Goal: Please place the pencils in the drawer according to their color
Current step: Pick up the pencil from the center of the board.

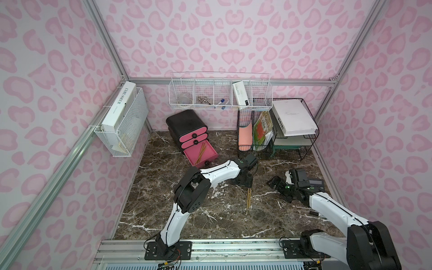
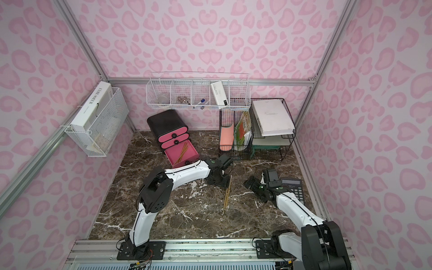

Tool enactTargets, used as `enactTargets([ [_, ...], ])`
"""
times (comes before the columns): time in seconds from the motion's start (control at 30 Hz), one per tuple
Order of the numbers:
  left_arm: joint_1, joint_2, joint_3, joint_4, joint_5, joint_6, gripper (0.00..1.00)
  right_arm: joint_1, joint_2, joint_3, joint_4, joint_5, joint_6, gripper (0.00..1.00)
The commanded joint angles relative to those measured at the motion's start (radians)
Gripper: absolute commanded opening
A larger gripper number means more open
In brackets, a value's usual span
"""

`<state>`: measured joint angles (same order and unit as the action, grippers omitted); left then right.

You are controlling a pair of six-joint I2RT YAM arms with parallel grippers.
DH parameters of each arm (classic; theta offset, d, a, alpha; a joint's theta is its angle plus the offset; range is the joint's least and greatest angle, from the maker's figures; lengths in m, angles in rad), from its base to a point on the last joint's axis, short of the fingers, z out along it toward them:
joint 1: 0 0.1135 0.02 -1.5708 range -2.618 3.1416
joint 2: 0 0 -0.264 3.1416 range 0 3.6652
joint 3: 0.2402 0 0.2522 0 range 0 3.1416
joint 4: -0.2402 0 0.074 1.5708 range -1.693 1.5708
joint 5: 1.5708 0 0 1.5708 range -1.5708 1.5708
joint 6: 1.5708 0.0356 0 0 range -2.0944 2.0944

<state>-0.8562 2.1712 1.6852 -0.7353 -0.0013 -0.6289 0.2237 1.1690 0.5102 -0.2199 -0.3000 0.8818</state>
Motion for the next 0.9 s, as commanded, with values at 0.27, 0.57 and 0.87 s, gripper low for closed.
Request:
enactTargets([
  [0.27,-0.011,0.052,0.025,-0.045,-0.028,-0.004,0.69,-0.012,0.003,0.001,-0.004,-0.007,-0.019,0.98],
  [0.57,-0.012,0.092,0.049,-0.085,-0.075,0.009,0.54,-0.014,0.004,0.01,-0.006,-0.007,-0.017,0.98],
  [0.87,-0.017,0.104,0.023,-0.081,-0.075,-0.003,0.37,-0.014,-0.003,0.016,-0.015,-0.004,-0.02,0.98],
])
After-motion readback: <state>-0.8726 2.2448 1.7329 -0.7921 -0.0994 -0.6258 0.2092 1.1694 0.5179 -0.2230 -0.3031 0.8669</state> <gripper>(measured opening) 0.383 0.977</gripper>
